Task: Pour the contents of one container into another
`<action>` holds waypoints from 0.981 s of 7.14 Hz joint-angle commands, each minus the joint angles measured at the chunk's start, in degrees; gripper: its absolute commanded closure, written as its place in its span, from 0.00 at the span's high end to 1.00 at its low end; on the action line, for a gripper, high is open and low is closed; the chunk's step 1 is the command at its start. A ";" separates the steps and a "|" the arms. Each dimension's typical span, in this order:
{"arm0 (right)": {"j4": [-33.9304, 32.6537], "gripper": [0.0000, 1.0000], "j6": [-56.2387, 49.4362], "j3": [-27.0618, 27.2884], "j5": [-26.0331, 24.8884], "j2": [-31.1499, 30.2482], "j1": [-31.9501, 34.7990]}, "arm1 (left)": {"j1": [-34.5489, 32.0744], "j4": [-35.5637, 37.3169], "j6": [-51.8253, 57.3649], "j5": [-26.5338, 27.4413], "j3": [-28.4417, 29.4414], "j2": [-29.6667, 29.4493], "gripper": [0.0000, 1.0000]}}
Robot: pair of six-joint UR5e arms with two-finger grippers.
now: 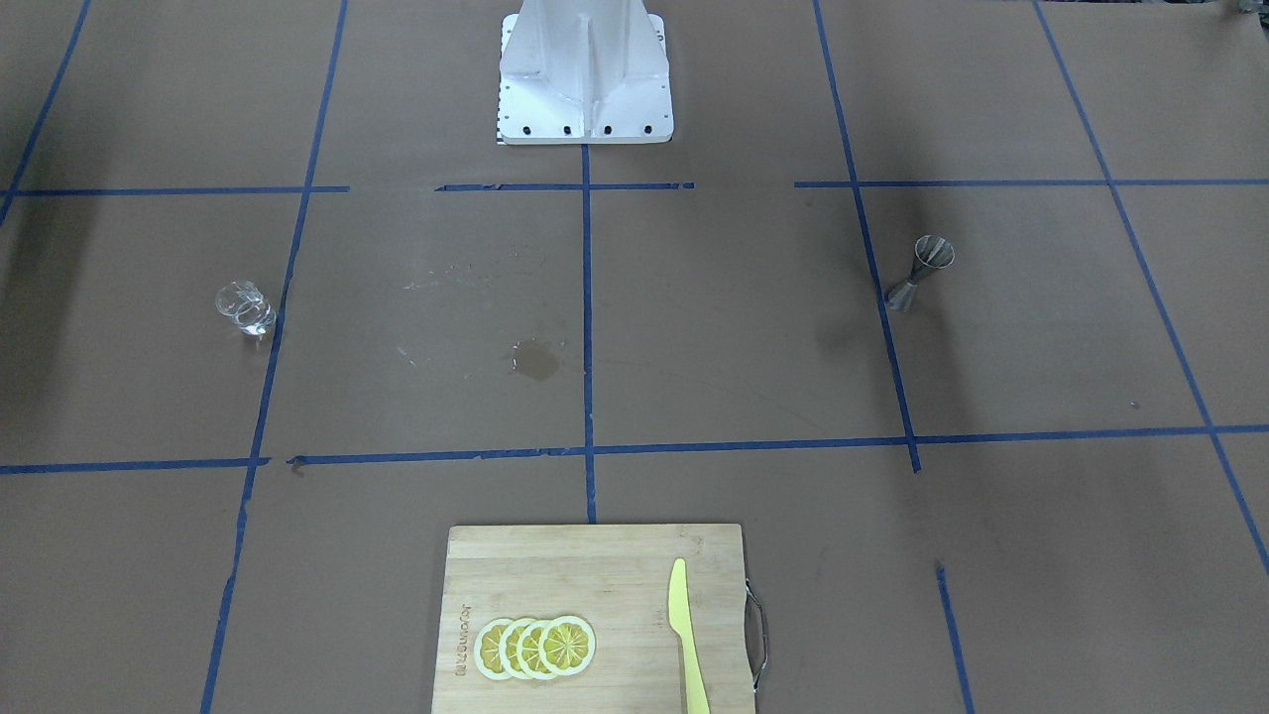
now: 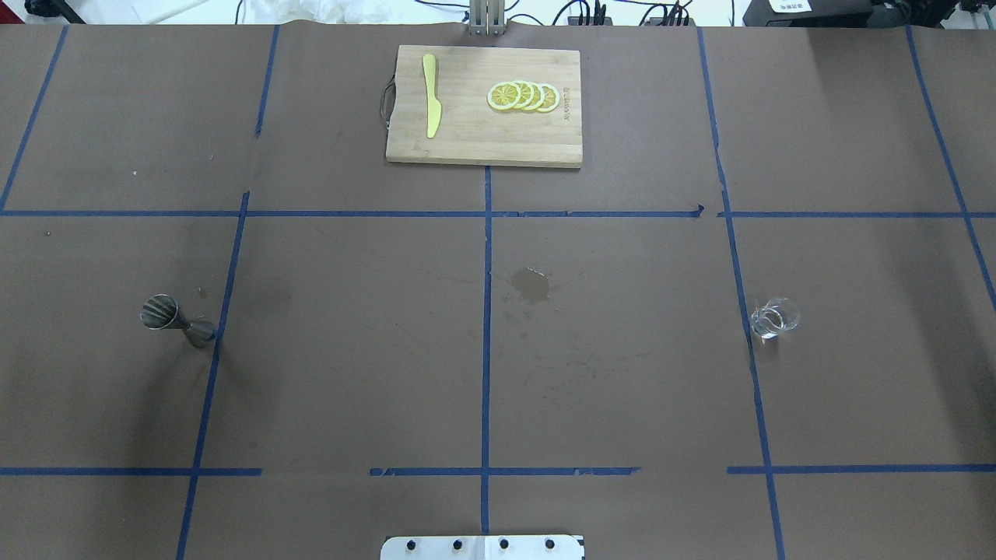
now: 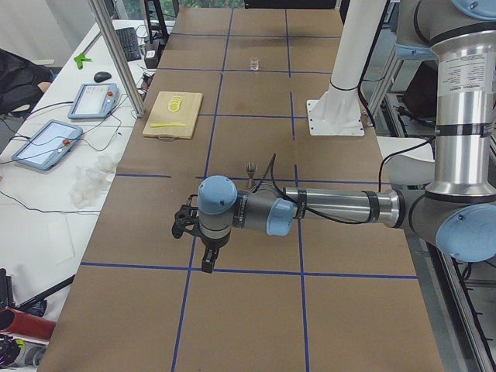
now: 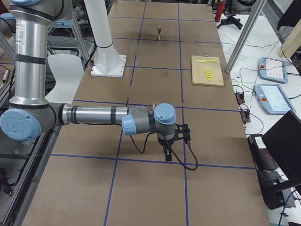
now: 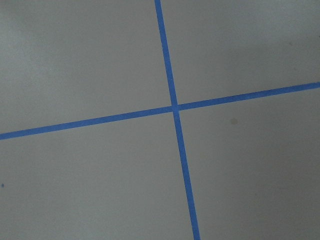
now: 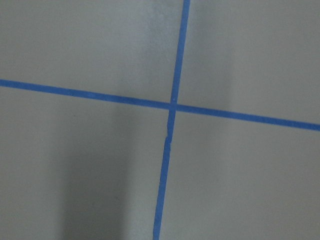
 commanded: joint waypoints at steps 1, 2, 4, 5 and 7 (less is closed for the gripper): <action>7.39 1.00 0.75 -0.68 0.45 0.84 -0.05 | 0.01 -11.21 -0.17 0.13 1.39 0.70 1.00; 7.49 1.00 0.66 -0.77 0.81 0.67 -0.05 | 0.01 -13.52 -0.17 0.13 1.56 -0.17 1.00; 7.58 1.00 0.31 -0.51 0.98 0.75 -0.05 | 0.01 -25.95 -0.26 0.13 2.25 -3.59 1.00; 7.66 1.00 0.66 -0.51 0.81 0.75 -0.05 | 0.01 -29.67 -0.26 0.13 2.97 -3.52 1.00; 7.66 1.00 0.49 0.10 0.81 0.84 -0.05 | 0.01 -34.69 -0.17 0.31 1.23 -3.43 1.00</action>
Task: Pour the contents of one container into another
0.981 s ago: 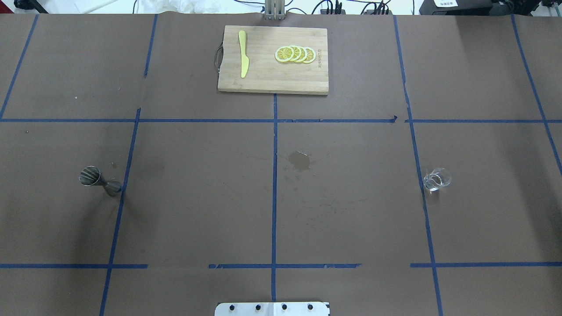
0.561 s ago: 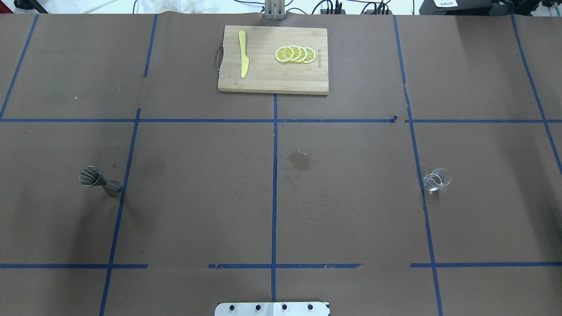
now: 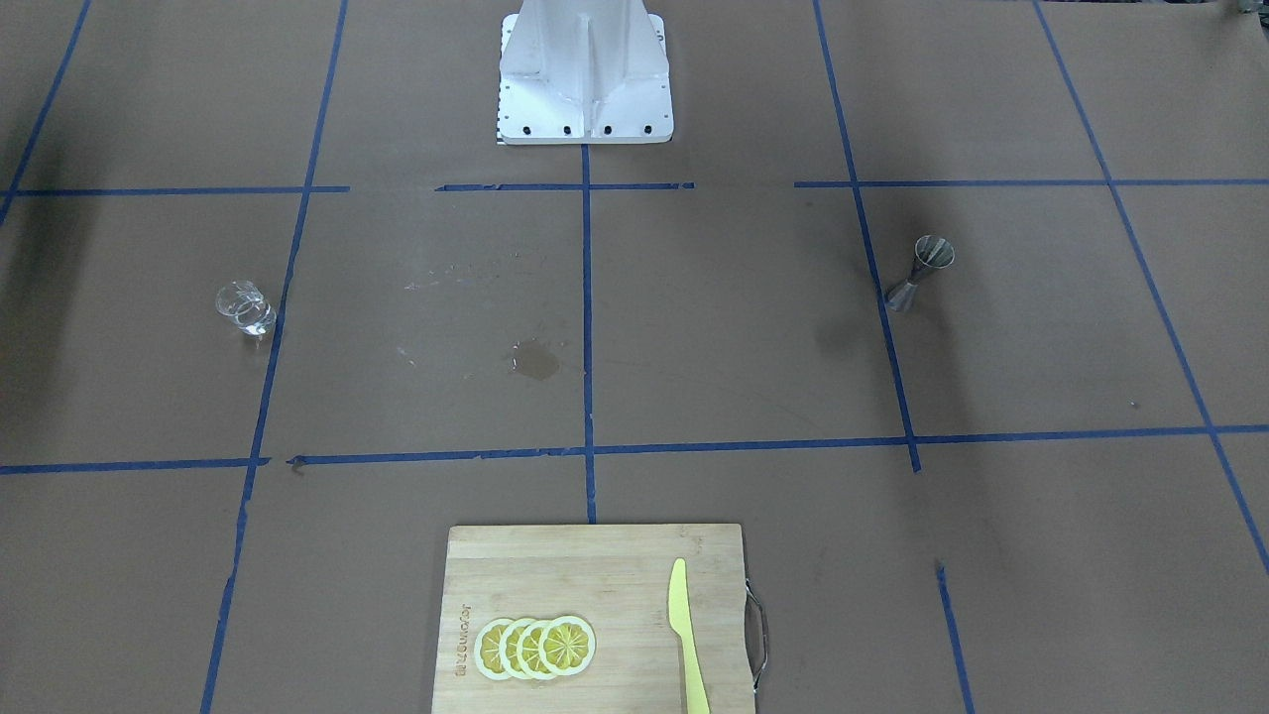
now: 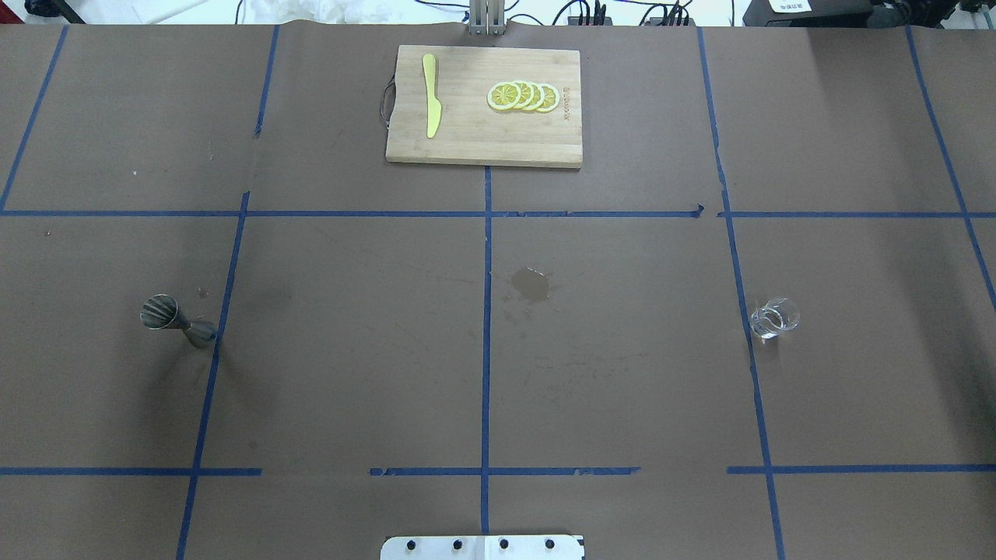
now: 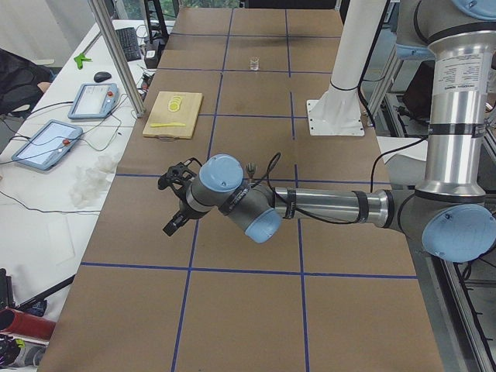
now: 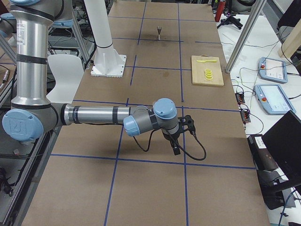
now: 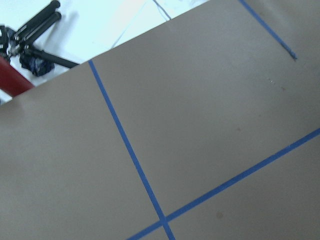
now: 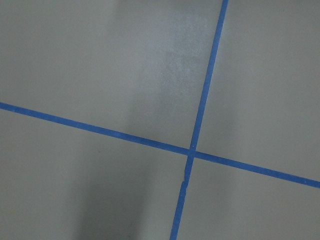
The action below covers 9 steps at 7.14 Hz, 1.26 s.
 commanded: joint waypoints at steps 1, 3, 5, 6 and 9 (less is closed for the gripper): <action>0.05 1.00 0.04 0.58 -0.05 0.11 0.00 | 0.69 -9.06 -3.07 -0.04 -1.18 0.29 1.00; 0.05 1.00 0.22 0.75 0.64 -0.15 0.00 | 7.43 -13.73 -17.01 5.27 -4.76 0.64 1.00; 0.05 1.00 0.22 0.75 0.65 -0.50 0.00 | 21.01 -21.39 -34.57 24.54 -9.40 3.69 1.00; 0.05 1.00 0.22 0.84 0.74 -0.59 0.09 | 25.88 -21.59 -38.22 30.13 -13.09 6.07 1.00; 0.05 1.00 0.13 0.84 0.91 -1.03 0.09 | 34.33 -33.32 -42.20 44.37 -20.51 16.18 1.00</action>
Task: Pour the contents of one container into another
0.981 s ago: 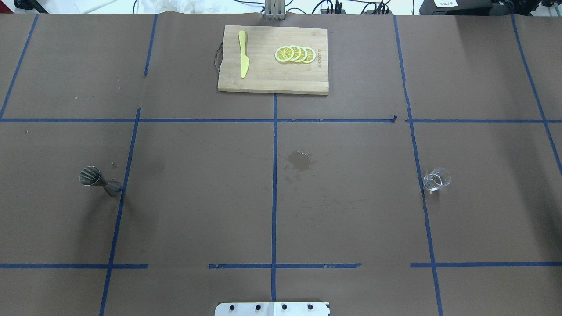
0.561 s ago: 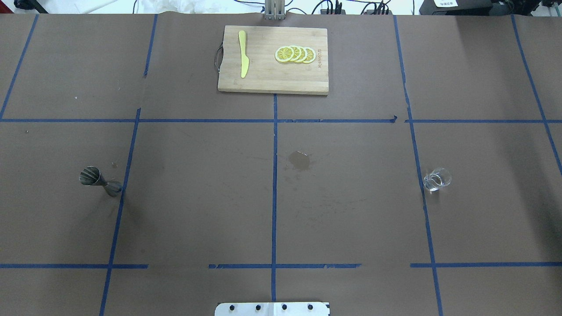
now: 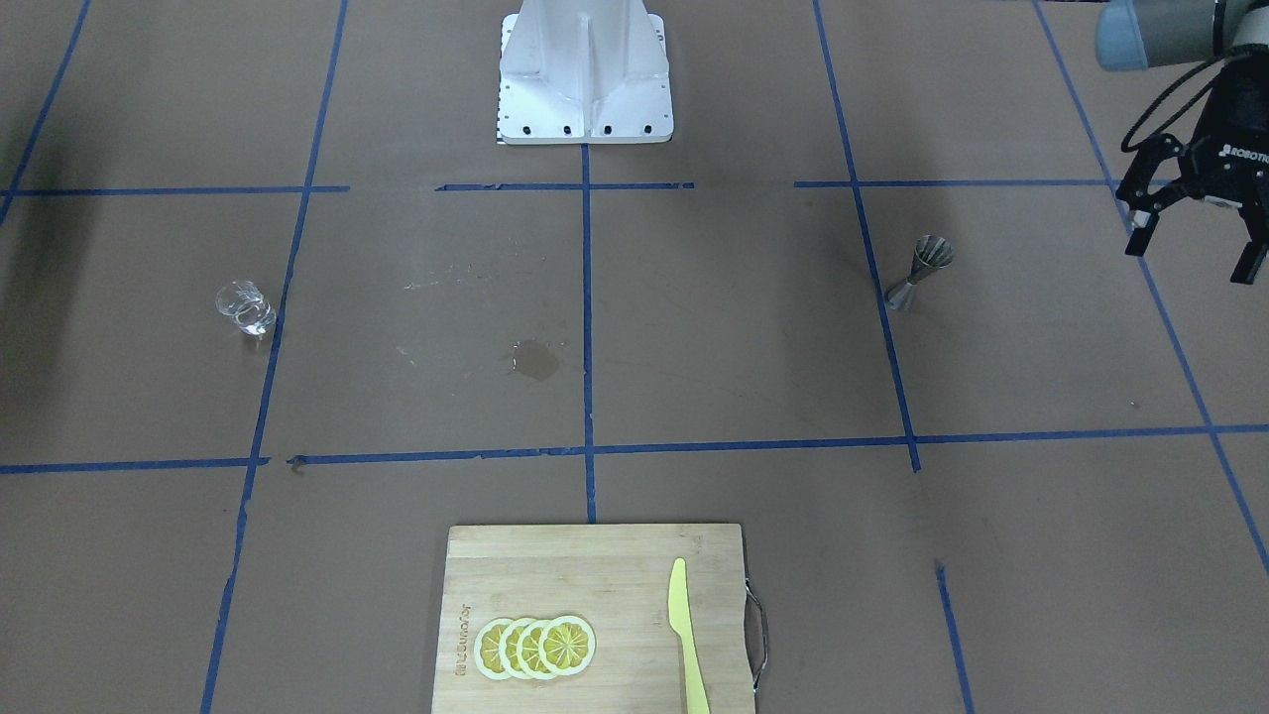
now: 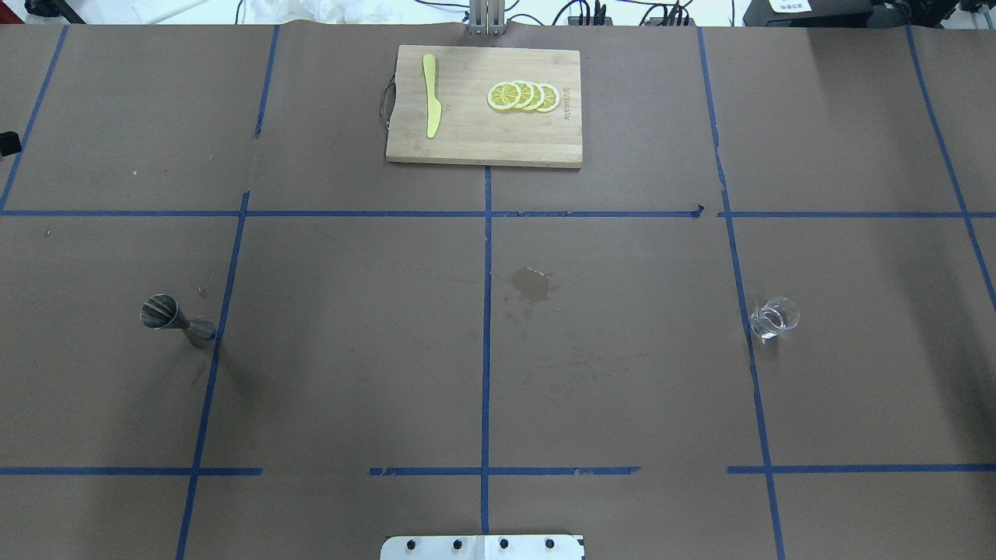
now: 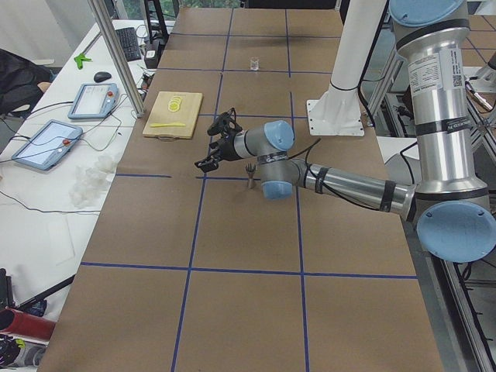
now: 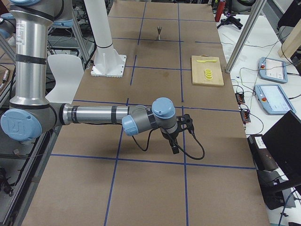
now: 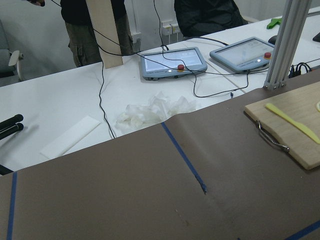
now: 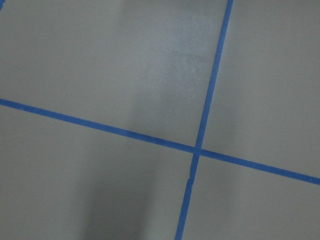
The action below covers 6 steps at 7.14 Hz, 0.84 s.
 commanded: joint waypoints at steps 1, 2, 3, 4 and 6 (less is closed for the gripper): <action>0.00 1.00 -0.01 0.18 0.08 -0.53 0.10 | 8.93 -6.81 -2.35 14.00 -1.51 3.89 1.00; 0.00 1.00 -0.01 0.18 0.69 -0.62 0.10 | 15.25 -7.26 -4.28 23.13 -1.43 3.98 1.00; 0.00 1.00 -0.10 0.09 1.56 -0.71 0.18 | 22.36 -8.40 -5.51 33.84 -1.42 4.33 1.00; 0.00 1.00 -0.10 0.01 1.66 -0.71 0.18 | 29.13 -8.75 -8.14 42.13 -1.08 4.42 1.00; 0.00 1.00 -0.10 -0.08 1.66 -0.80 0.27 | 41.53 -8.93 -14.01 57.69 2.60 4.16 1.00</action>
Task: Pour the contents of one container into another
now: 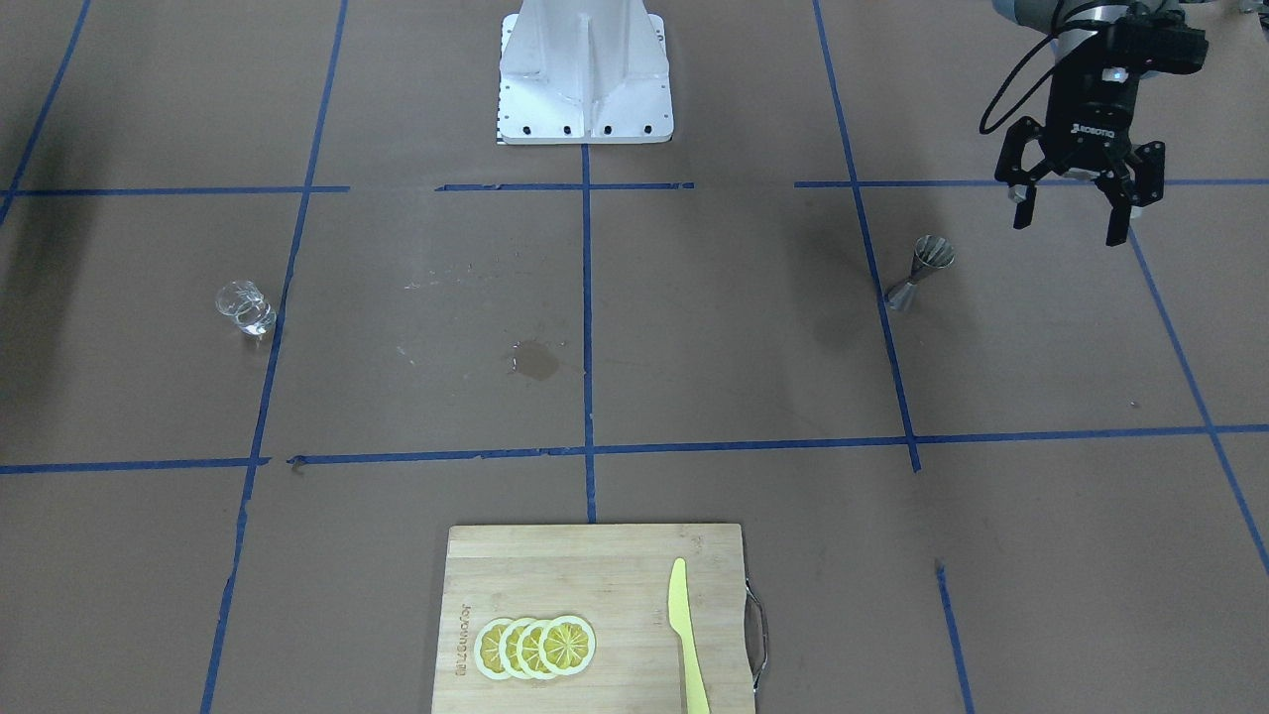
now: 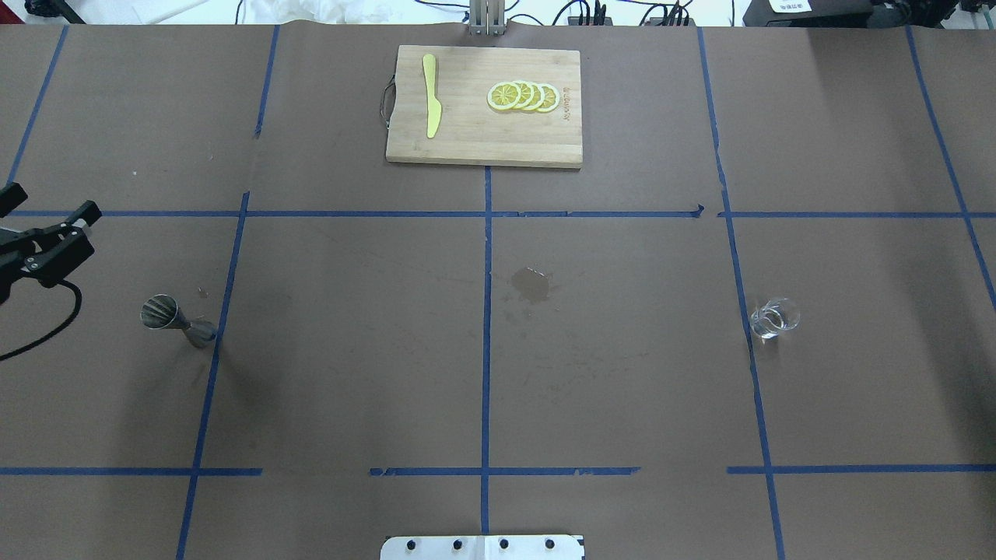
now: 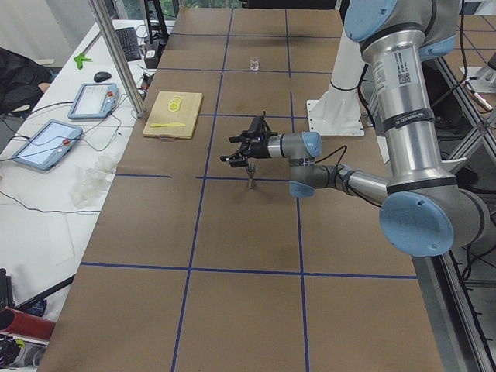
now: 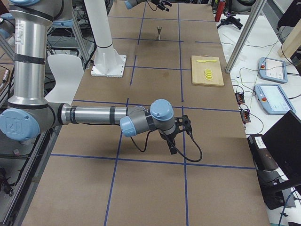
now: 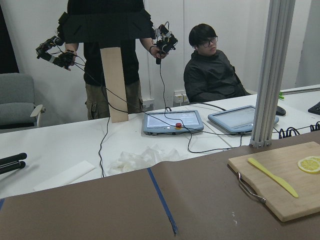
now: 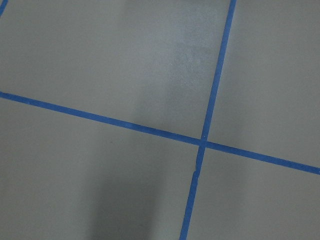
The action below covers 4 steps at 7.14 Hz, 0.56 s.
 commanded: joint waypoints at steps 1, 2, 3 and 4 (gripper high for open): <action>0.00 1.00 0.00 -0.08 0.05 -0.13 0.04 | 10.44 -0.45 -5.54 13.33 4.70 -0.73 1.00; 0.00 1.00 0.00 0.01 0.14 -0.13 0.04 | 12.64 -2.46 -5.64 13.98 7.51 -2.04 1.00; 0.00 1.00 0.00 -0.08 0.05 -0.13 0.04 | 14.84 -5.70 -6.86 13.90 9.54 -2.92 1.00; 0.00 1.00 0.00 0.01 0.05 -0.13 0.12 | 16.95 -7.30 -8.61 14.68 11.30 -4.15 1.00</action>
